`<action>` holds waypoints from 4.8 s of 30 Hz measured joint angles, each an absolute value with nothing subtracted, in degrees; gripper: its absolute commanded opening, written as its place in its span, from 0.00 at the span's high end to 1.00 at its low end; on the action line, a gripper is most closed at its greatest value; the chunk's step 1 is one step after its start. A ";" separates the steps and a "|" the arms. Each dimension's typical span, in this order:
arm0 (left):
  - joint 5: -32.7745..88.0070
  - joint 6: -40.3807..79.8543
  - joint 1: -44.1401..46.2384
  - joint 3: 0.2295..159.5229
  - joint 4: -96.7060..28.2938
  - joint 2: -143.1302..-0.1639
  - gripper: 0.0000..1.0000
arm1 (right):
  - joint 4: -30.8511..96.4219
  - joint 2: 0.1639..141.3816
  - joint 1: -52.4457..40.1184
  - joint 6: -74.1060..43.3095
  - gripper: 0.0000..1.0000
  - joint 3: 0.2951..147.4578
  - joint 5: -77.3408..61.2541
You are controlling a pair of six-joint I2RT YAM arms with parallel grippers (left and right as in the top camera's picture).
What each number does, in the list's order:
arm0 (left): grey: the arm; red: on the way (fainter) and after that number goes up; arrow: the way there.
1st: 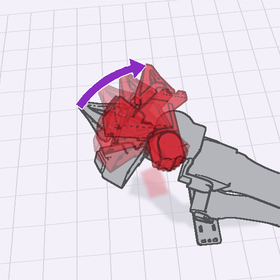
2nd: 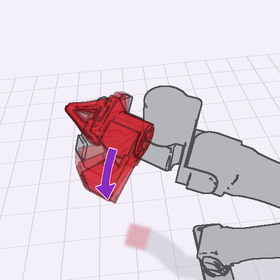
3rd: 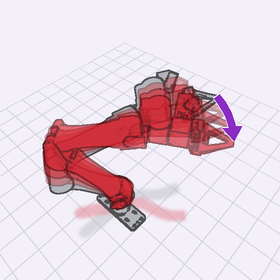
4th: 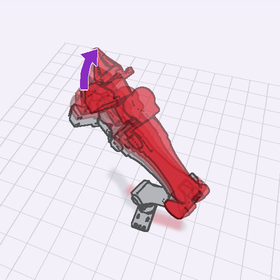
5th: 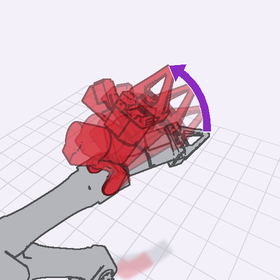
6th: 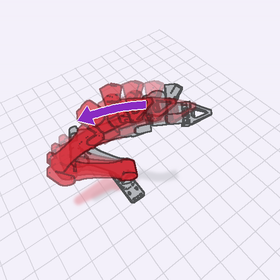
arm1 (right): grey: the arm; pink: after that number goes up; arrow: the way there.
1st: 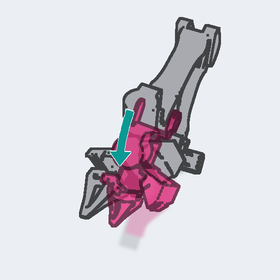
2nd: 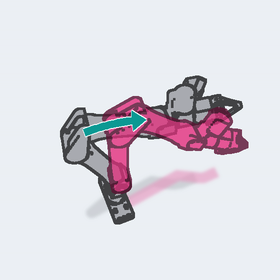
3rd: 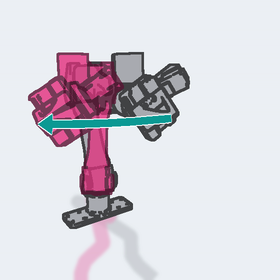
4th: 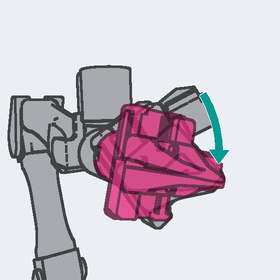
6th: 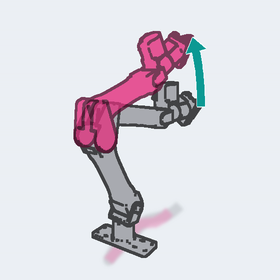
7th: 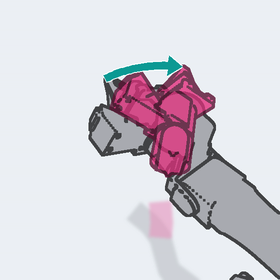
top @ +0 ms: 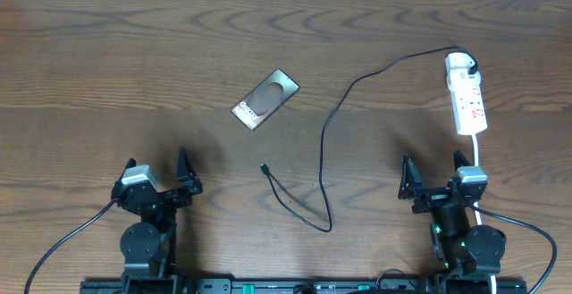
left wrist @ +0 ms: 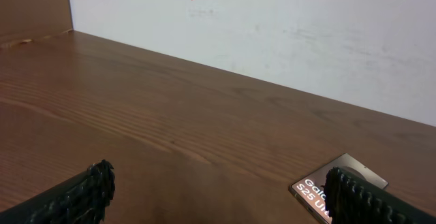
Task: Plug charger to phone and switch on socket
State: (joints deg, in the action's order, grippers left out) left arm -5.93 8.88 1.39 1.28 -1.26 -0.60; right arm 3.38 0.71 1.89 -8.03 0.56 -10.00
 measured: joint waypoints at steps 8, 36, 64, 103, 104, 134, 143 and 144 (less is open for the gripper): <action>-5.93 8.88 1.39 1.28 -1.26 -0.60 0.00 | 3.38 0.71 1.89 -8.03 0.01 0.56 -10.00; -5.93 8.88 1.39 1.28 -1.26 -0.60 0.00 | 3.38 0.71 1.89 -8.01 0.01 0.56 -10.00; -5.93 8.88 1.39 1.28 -1.26 -0.60 0.00 | 3.38 0.71 1.89 -8.03 0.01 0.56 -10.00; -5.93 8.88 1.39 1.28 -1.26 -0.60 0.00 | 3.38 0.71 1.89 -8.01 0.01 0.56 -10.00; -5.93 8.88 1.39 1.28 -1.26 -0.60 0.00 | 3.38 0.71 1.89 -8.03 0.01 0.56 -10.00; 15.92 10.94 1.39 1.87 6.48 -19.05 0.00 | 3.40 0.69 1.89 -8.01 0.01 0.56 -9.98; 20.08 8.14 2.63 22.33 6.17 -44.12 0.00 | 3.40 0.69 1.89 -8.03 0.01 0.56 -9.96; 20.29 7.29 3.38 24.56 5.80 -46.92 0.00 | 3.40 0.69 1.89 -8.03 0.01 0.56 -9.96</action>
State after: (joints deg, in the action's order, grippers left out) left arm 20.29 7.29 3.38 24.56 5.80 -46.92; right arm 3.40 0.69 1.89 -8.03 0.56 -9.96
